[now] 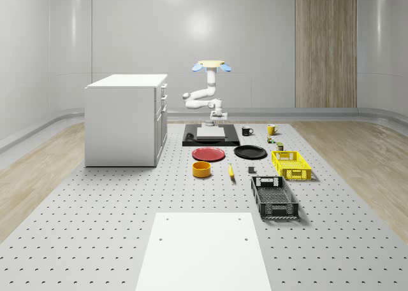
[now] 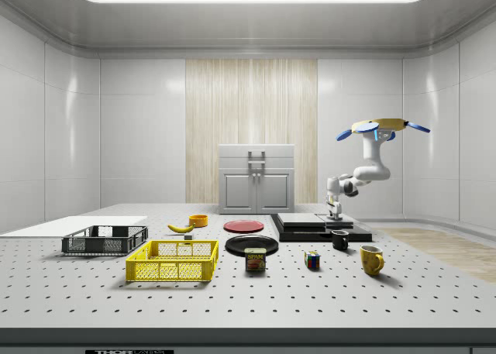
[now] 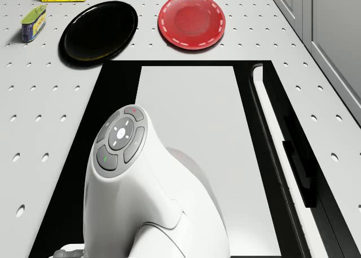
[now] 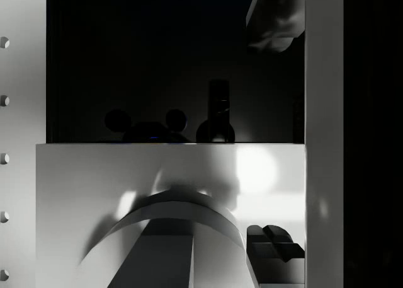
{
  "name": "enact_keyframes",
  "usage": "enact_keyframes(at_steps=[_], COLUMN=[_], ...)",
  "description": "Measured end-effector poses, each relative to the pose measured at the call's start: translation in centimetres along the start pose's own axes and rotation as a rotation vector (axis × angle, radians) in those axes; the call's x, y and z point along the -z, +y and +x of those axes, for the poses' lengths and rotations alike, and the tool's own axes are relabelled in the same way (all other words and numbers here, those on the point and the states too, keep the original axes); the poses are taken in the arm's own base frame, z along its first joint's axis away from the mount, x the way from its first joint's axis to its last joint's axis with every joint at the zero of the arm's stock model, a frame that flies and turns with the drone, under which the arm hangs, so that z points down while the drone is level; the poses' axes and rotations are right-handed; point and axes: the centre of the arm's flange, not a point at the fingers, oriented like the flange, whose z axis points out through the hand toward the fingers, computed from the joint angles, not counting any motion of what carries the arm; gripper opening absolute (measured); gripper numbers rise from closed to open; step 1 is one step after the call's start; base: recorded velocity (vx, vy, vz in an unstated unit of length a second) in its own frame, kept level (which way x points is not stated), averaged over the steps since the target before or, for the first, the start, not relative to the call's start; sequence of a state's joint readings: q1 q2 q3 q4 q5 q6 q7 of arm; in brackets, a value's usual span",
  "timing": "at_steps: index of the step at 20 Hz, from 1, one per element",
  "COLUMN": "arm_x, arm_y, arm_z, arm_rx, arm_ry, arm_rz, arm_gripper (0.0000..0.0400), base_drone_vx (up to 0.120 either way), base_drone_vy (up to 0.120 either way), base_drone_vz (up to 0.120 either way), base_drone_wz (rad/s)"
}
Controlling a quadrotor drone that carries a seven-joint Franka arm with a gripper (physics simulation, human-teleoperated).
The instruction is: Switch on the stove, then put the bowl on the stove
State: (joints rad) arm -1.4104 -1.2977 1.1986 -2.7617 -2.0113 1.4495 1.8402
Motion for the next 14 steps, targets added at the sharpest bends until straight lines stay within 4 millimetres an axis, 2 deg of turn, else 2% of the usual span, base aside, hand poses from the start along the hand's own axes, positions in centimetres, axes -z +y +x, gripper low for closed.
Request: enact_keyframes(at_steps=[3, 11, 14], arm_x=[0.0, 0.0, 0.0], arm_y=[1.0, 3.0, 3.3], arm_z=[1.0, 3.0, 3.3], arm_rx=[0.000, 0.000, 0.000], arm_ry=[0.000, 0.000, 0.000], arm_rz=[0.000, 0.000, 0.000], arm_gripper=[0.0400, 0.0400, 0.0400], base_drone_vx=[0.000, 0.120, 0.067], base_drone_vy=[0.000, 0.000, 0.000], base_drone_vz=[0.000, 0.000, 0.000], base_drone_wz=[0.000, 0.000, 0.000])
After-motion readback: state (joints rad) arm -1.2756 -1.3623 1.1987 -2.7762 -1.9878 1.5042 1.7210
